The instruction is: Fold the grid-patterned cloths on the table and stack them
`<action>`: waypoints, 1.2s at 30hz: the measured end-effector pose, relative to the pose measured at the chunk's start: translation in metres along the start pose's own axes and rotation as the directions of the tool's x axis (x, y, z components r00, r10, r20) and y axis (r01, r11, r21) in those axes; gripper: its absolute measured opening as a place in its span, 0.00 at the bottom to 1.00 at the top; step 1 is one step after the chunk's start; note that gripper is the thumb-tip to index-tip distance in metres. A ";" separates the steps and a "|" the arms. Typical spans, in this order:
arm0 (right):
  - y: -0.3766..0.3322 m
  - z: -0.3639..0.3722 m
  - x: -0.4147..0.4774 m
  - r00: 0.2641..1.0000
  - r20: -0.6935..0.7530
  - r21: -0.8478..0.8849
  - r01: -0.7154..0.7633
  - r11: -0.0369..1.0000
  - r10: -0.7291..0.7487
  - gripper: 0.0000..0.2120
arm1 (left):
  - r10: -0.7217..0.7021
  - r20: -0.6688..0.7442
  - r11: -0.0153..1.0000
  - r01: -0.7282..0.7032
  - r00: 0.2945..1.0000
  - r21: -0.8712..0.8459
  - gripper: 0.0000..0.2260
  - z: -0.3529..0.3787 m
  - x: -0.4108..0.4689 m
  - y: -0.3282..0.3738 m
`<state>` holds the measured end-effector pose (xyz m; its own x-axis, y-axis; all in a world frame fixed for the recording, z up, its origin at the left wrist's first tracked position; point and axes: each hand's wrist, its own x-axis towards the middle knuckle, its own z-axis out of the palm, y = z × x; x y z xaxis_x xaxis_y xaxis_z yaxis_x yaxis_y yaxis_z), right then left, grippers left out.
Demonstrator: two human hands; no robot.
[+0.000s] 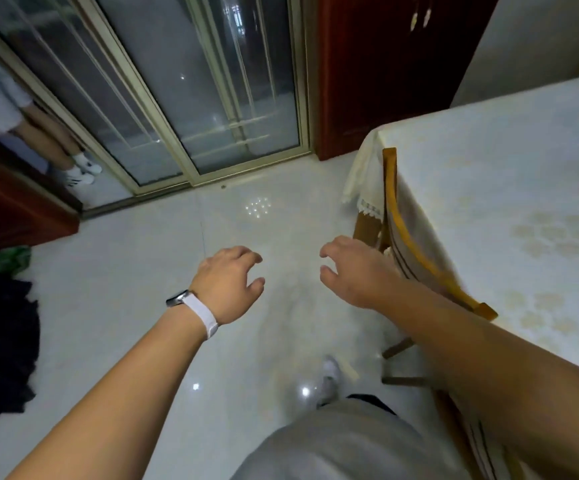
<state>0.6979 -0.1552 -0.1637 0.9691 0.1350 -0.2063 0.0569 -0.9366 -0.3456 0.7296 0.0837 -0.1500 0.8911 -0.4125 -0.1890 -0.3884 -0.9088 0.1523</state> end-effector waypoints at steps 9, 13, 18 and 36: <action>0.028 -0.065 0.096 0.997 -0.077 0.012 -0.016 1.000 0.017 0.18 | 0.084 -0.057 0.996 -0.082 0.995 0.039 0.19 -0.050 0.133 -0.013; 0.042 -0.077 0.137 0.994 -0.093 0.024 -0.050 0.998 0.052 0.18 | 0.148 -0.074 0.989 -0.146 0.986 0.035 0.18 -0.058 0.187 -0.021; 0.057 -0.080 0.199 0.992 -0.044 0.012 -0.118 0.993 0.118 0.19 | 0.210 -0.032 0.978 -0.209 0.977 0.020 0.18 -0.058 0.266 -0.042; 0.081 -0.153 0.444 0.896 -0.039 -0.009 -0.443 0.896 0.442 0.21 | 0.479 0.109 0.878 -0.472 0.871 -0.083 0.25 -0.114 0.583 -0.137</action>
<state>1.1694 -0.2206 -0.1437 0.9028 -0.3058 -0.3023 -0.3761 -0.9024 -0.2101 1.3292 -0.0256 -0.1702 0.5647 -0.8014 -0.1973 -0.7421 -0.5977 0.3035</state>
